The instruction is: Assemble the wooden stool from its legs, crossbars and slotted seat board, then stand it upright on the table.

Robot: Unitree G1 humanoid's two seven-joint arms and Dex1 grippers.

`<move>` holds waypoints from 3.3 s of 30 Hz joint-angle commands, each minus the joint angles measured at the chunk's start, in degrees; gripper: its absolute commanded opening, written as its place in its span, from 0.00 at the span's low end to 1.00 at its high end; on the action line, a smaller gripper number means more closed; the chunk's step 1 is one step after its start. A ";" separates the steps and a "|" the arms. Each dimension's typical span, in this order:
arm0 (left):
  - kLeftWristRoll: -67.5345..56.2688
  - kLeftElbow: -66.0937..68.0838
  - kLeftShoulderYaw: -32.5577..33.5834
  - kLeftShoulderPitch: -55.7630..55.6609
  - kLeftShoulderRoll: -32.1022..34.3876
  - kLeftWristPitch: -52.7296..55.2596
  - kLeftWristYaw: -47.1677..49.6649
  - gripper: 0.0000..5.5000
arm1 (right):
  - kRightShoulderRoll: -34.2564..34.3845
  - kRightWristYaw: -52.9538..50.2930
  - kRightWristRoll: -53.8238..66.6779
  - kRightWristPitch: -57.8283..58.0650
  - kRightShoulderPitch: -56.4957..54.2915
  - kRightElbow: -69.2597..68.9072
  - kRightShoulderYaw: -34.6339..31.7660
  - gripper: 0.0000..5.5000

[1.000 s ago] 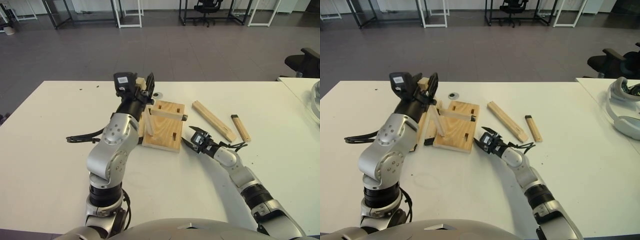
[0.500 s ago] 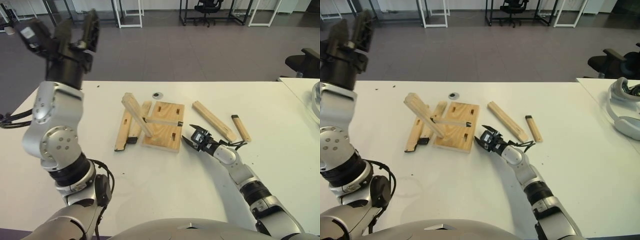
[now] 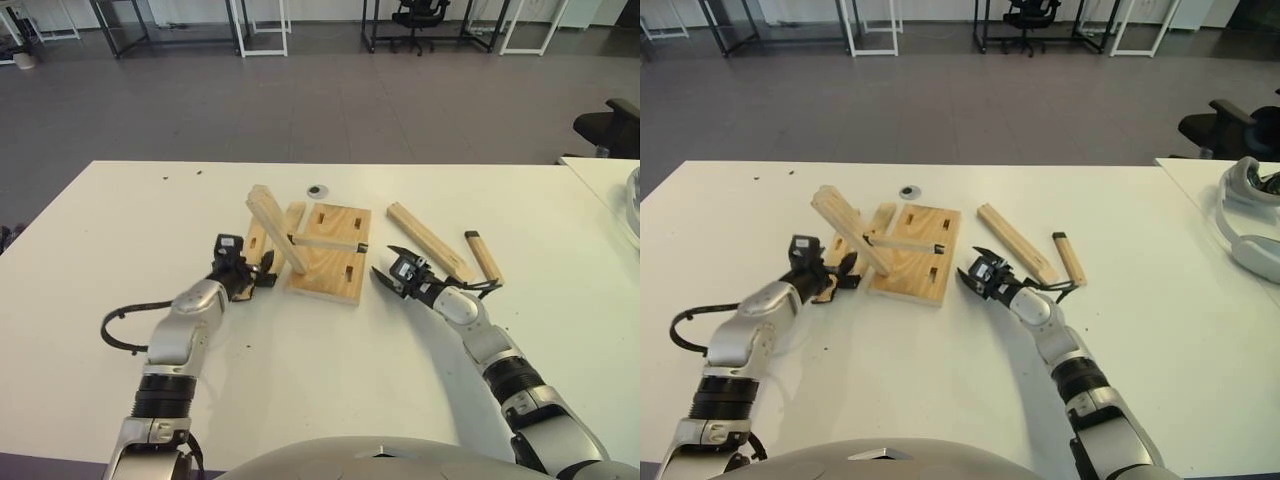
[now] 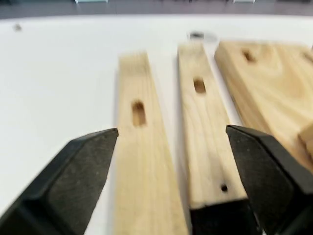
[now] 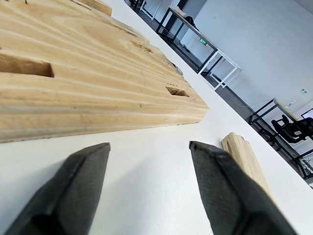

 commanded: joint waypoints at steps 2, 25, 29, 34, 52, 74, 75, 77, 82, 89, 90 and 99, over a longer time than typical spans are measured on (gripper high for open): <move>3.51 0.90 -3.36 -1.29 -1.77 -1.67 -1.13 0.74 | -0.90 0.80 -1.59 1.81 2.21 4.15 0.65 0.55; 6.51 -1.60 -4.01 -2.14 -1.60 10.76 -2.62 0.74 | -0.60 -0.48 -1.66 0.80 1.38 7.33 0.41 0.55; 8.04 -3.37 -4.39 0.26 1.82 11.50 -3.56 0.74 | -0.58 -0.73 -1.73 0.50 1.06 8.03 0.21 0.55; 7.73 -4.77 -1.06 1.98 4.96 11.37 -4.42 0.74 | -0.37 -1.18 -1.76 0.37 1.12 8.39 0.23 0.55; 8.32 6.32 -4.76 -6.37 3.45 7.93 -9.50 0.64 | 0.34 -1.60 -1.89 -0.59 -0.31 10.71 0.50 0.55; 6.45 -1.25 9.02 -9.33 14.38 -14.85 -17.61 0.38 | 6.38 18.84 47.12 42.39 -31.20 0.90 -26.83 0.59; 5.54 -2.02 10.33 -11.06 15.66 -16.41 -18.70 0.38 | 7.30 18.64 50.41 46.03 -33.69 -0.87 -27.93 0.61; 2.52 -6.19 12.22 -14.06 17.41 -18.47 -21.32 0.38 | 9.63 15.60 56.79 51.90 -38.39 -3.64 -31.16 0.71; 0.26 -13.25 10.26 -17.66 17.92 -17.90 -23.54 0.38 | 16.22 6.59 67.53 58.52 -43.83 -6.79 -37.04 0.71; 1.04 -17.17 6.27 -19.85 18.37 -18.93 -26.03 0.38 | 20.16 0.68 74.52 60.08 -46.58 -9.85 -39.98 0.71; 1.61 -17.12 5.91 -19.93 18.55 -19.49 -26.31 0.38 | 20.36 -0.01 75.04 60.27 -46.56 -10.20 -40.13 0.71; 5.58 -16.80 3.99 -19.84 20.50 -24.25 -28.05 0.38 | 19.51 -3.70 77.84 62.12 -44.05 -12.89 -40.79 0.47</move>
